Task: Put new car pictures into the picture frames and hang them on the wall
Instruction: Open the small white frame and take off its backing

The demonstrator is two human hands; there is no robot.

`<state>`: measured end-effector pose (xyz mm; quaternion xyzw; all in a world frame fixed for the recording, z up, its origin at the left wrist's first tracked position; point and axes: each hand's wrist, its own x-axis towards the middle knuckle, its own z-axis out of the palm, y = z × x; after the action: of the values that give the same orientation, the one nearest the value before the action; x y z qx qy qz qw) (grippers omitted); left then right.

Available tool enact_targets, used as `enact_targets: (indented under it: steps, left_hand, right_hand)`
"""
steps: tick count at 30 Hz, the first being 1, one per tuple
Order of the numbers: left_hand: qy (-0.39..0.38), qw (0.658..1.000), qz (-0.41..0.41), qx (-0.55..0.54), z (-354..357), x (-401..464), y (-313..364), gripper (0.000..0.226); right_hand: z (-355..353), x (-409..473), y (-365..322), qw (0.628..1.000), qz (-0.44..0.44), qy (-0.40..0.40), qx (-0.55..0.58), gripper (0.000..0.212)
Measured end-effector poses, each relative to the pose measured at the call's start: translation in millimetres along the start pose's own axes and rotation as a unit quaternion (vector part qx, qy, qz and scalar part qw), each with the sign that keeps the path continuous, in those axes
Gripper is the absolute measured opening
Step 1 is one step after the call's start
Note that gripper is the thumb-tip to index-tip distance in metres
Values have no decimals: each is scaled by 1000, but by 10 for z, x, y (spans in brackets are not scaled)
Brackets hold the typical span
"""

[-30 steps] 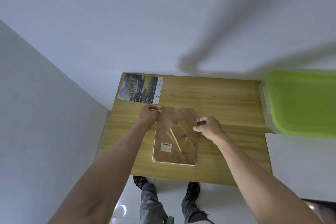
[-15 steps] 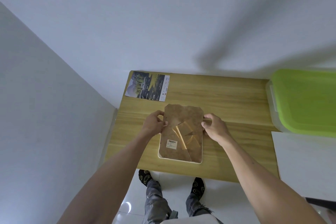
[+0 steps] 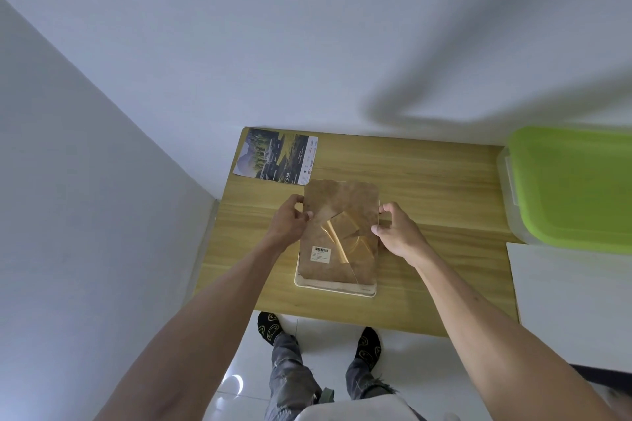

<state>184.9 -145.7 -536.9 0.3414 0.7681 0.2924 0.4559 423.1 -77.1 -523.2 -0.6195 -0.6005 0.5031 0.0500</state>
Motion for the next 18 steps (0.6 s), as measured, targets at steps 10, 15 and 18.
enact_targets:
  steps: [10, 15, 18]
  left_hand:
    - [-59, 998, -14, 15, -49, -89, 273, 93]
    - [-54, 997, 28, 41, 203, -86, 605, 72]
    - [-82, 992, 65, 73, 498, -114, 787, 75]
  right_hand:
    - [-45, -6, 30, 997, 5, 45, 63, 37]
    - [-367, -3, 69, 994, 5, 63, 90, 43]
    - [-669, -22, 207, 995, -2, 58, 85, 68]
